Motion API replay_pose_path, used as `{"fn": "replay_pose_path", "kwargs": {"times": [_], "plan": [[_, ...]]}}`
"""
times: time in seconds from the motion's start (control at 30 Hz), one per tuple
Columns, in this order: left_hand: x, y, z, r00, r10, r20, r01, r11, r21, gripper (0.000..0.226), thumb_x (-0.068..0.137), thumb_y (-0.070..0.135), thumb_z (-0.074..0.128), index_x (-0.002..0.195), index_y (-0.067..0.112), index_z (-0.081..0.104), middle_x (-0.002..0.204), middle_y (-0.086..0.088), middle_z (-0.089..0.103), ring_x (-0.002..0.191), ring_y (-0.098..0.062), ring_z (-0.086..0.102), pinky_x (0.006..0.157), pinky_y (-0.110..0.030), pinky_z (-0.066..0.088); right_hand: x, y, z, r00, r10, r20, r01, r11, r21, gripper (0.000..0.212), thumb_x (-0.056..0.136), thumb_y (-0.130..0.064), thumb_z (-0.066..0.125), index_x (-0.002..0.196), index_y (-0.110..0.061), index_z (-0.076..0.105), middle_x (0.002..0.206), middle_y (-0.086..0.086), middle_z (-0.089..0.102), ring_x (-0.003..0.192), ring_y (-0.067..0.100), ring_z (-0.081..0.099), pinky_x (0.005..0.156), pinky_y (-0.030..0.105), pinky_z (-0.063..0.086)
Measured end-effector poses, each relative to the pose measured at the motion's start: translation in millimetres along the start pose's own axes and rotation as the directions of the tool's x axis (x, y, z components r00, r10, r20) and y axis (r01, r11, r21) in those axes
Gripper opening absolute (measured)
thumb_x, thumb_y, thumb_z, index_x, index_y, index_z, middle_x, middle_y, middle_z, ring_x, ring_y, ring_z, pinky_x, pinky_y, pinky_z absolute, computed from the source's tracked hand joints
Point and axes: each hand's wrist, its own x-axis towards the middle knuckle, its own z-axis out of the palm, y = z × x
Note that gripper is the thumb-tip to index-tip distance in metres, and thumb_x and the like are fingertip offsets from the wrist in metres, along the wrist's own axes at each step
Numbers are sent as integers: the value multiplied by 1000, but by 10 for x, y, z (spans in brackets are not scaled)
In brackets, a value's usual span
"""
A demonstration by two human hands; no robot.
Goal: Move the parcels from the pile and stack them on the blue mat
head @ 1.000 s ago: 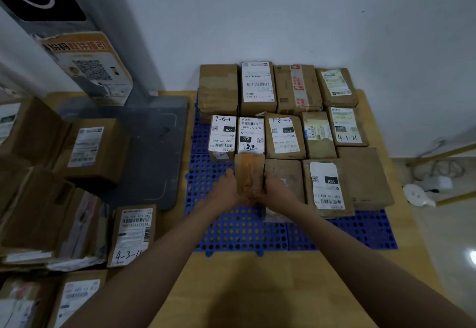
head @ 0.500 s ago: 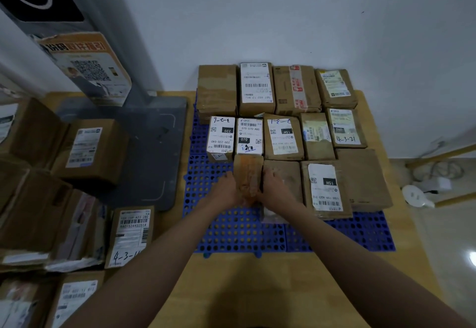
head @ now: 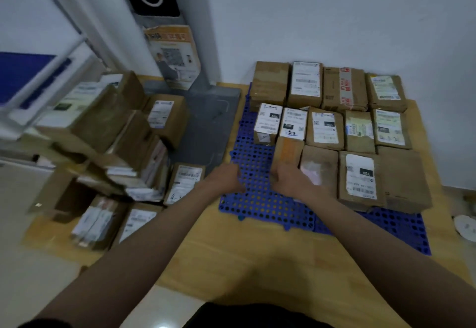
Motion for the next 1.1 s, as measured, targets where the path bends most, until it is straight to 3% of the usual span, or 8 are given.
{"fn": "replay_pose_path", "kwargs": {"times": [0.1, 0.17, 0.23, 0.37, 0.53, 0.77, 0.9, 1.1], "plan": [[-264, -279, 42, 998, -29, -55, 27, 999, -27, 31, 82, 33, 74, 97, 18, 51, 96, -8, 59, 97, -27, 62, 75, -38, 47, -77, -273, 130, 995, -18, 102, 20, 1000, -15, 28, 91, -18, 63, 114, -12, 50, 107, 11, 56, 99, 31, 61, 86, 46, 54], [-424, -461, 88, 994, -73, -87, 69, 996, -51, 30, 83, 34, 73, 97, 16, 54, 94, -8, 55, 90, -25, 57, 73, -36, 44, -114, -430, 233, 988, -43, 150, 43, 999, 5, 38, 91, -18, 63, 125, -12, 46, 114, 13, 57, 97, 31, 63, 83, 47, 53], [-568, -635, 135, 984, -133, -118, 123, 988, -92, 30, 81, 35, 73, 92, 16, 54, 90, -5, 55, 83, -20, 51, 69, -32, 42, -142, -582, 337, 982, -60, 178, 63, 998, -10, 39, 91, -20, 64, 125, -12, 48, 113, 13, 58, 89, 29, 64, 74, 45, 54], [-798, -974, 266, 962, -241, -129, 225, 966, -129, 49, 78, 40, 76, 114, 10, 60, 113, -9, 62, 108, -24, 57, 89, -36, 49, -162, -869, 553, 973, -82, 215, 89, 996, -23, 39, 91, -21, 63, 125, -10, 48, 111, 14, 60, 81, 27, 62, 64, 43, 48], [-988, -1344, 452, 936, -330, -121, 305, 934, -188, 55, 76, 34, 77, 120, 7, 55, 122, -10, 55, 110, -25, 55, 84, -34, 49, -93, -1182, 896, 962, -66, 264, 54, 997, 52, 45, 91, -24, 63, 128, -9, 43, 95, 10, 57, 67, 22, 57, 58, 36, 49], [-963, -1706, 490, 946, -313, -79, 287, 927, -243, 70, 74, 29, 76, 136, 8, 49, 133, -12, 53, 121, -27, 51, 94, -40, 49, 167, -1532, 1257, 969, -1, 248, -52, 976, 210, 53, 89, -21, 65, 131, 0, 42, 102, 18, 60, 76, 23, 59, 68, 38, 54], [-891, -1801, 500, 955, -292, -58, 258, 909, -328, 79, 74, 24, 78, 142, 7, 39, 139, -12, 49, 125, -28, 48, 99, -44, 47, 301, -1649, 1374, 972, 39, 232, -104, 955, 277, 66, 86, -21, 67, 142, -7, 34, 137, 17, 45, 115, 31, 54, 88, 39, 52], [-734, -1853, 521, 965, -260, -24, 235, 905, -356, 89, 73, 24, 80, 145, 7, 31, 146, -12, 37, 132, -27, 41, 104, -40, 43, 449, -1750, 1488, 978, 115, 177, -185, 870, 457, 62, 82, -8, 70, 136, -6, 41, 131, 12, 55, 118, 26, 55, 95, 38, 50]]}}
